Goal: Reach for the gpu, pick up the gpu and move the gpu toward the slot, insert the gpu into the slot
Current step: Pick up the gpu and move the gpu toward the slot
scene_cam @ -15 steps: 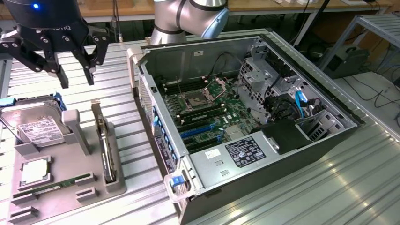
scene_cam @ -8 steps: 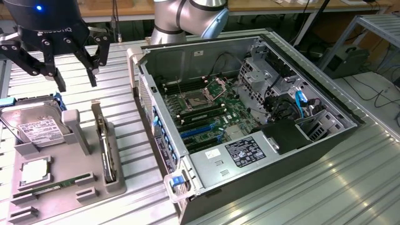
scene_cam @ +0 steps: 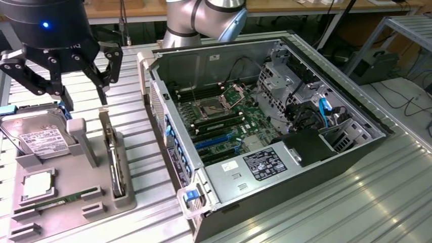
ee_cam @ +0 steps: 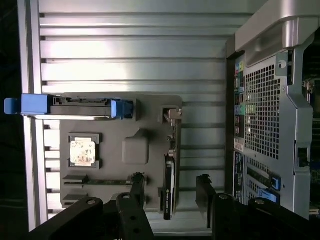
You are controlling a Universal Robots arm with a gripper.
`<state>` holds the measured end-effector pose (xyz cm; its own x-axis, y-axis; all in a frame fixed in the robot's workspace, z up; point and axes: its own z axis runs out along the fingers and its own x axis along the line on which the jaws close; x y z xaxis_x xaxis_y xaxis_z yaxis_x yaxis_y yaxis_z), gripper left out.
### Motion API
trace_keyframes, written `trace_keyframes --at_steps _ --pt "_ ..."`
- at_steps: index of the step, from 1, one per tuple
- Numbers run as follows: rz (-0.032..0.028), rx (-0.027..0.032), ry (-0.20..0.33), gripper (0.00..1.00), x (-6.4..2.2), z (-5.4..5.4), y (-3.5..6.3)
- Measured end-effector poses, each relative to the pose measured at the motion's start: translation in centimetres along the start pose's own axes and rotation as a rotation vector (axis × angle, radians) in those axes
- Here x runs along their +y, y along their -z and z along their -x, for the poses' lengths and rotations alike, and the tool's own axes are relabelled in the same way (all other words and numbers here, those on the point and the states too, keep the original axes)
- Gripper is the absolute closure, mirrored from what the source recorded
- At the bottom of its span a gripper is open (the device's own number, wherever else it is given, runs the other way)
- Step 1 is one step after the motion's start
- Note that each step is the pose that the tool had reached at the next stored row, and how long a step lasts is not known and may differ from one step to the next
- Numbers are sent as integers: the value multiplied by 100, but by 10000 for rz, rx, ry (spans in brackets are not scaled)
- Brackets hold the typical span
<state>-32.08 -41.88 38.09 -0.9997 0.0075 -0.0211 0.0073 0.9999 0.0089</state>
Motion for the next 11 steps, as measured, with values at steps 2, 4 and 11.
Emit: trace_keyframes --at_steps 2,4,11 --pt "0 0 0 46 -8 -1 -36" --pt "-1 1 -1 46 -8 -2 -73" --pt "-1 1 1 46 -99 1 -196"
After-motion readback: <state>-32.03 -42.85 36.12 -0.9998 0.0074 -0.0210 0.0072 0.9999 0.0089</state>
